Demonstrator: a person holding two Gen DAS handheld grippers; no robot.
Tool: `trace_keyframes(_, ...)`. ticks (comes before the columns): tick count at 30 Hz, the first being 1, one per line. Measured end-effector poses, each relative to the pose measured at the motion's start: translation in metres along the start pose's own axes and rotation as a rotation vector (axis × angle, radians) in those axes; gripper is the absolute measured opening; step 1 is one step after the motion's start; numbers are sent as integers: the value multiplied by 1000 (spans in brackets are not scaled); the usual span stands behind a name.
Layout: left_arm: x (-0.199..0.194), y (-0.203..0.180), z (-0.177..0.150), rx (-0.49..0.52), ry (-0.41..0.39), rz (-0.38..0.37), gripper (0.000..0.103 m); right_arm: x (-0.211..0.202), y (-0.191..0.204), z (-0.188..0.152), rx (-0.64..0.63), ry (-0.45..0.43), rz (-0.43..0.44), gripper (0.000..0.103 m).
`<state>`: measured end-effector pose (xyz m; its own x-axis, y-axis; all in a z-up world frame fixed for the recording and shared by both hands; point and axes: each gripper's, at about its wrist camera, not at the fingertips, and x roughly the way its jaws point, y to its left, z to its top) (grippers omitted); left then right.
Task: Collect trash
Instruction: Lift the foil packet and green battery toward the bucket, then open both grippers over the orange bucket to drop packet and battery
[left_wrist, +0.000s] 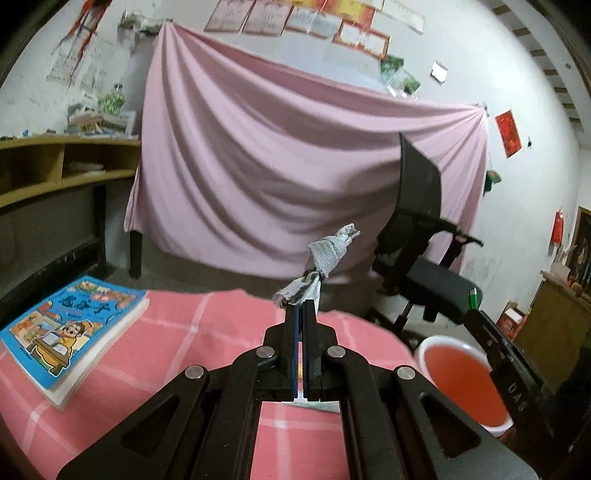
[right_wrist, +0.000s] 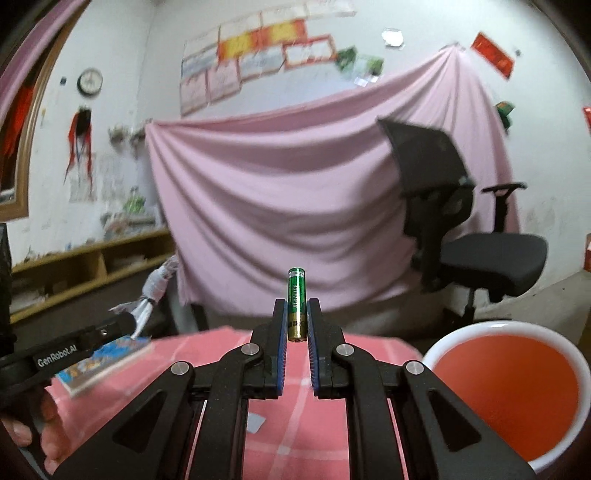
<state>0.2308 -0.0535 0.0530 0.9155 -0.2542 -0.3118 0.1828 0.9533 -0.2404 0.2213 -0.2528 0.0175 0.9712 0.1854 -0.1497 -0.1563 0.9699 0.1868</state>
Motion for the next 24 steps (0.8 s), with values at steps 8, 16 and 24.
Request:
trace_keyframes(8, -10, -52, 0, 105, -57, -65, 0, -25, -23, 14, 6, -149, -91, 8)
trace_keyframes(16, 22, -115, 0, 159, -1, -182, 0, -39, -81, 17, 120, -176, -196, 8)
trace_keyframes(24, 62, -191, -18, 246, 124, -296, 0, -43, -148, 8, 290, -105, -322, 8)
